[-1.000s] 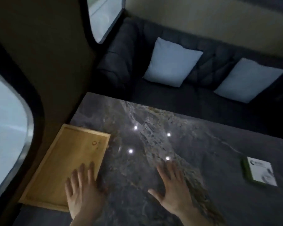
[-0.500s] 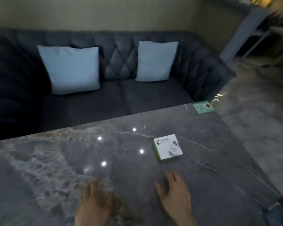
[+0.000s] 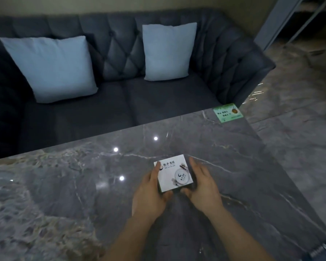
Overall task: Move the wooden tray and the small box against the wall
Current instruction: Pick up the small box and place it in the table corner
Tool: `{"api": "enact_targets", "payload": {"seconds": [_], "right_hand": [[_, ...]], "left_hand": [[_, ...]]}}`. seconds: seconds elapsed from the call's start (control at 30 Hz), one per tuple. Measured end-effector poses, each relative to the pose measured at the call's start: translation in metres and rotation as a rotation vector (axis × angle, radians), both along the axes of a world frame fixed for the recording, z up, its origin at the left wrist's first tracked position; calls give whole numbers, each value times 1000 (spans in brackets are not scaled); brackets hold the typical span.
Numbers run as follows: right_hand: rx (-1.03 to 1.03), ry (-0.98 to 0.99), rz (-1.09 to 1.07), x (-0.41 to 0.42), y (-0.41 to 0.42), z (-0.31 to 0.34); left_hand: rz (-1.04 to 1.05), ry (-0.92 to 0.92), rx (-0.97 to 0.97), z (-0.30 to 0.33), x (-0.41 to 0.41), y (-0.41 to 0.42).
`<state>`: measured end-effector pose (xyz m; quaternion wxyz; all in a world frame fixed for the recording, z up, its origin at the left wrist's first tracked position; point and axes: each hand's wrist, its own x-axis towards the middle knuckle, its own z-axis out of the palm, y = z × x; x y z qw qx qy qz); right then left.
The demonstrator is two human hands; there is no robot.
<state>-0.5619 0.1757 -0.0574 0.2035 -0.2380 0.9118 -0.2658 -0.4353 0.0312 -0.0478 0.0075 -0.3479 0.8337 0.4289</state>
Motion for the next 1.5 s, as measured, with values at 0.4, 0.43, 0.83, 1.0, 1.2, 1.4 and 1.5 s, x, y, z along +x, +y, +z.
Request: {"api": "enact_targets", "payload": {"seconds": [0.4, 0.43, 0.83, 1.0, 1.2, 1.4, 1.5], "right_hand": [[-63, -77, 100, 41, -38, 8], [-73, -81, 110, 49, -44, 12], [-123, 1, 356, 190, -152, 68], [-136, 28, 474, 267, -203, 84], [-196, -7, 572, 359, -269, 82], [-241, -12, 693, 430, -339, 67], [-90, 86, 722, 446, -377, 47]], "left_hand": [[39, 14, 6, 0, 27, -18], [53, 7, -2, 4, 36, -24], [227, 108, -89, 47, 204, -112], [321, 241, -107, 55, 289, -152], [482, 249, -161, 53, 400, -212], [623, 201, -246, 44, 482, -275], [674, 156, -289, 35, 510, -308]]}}
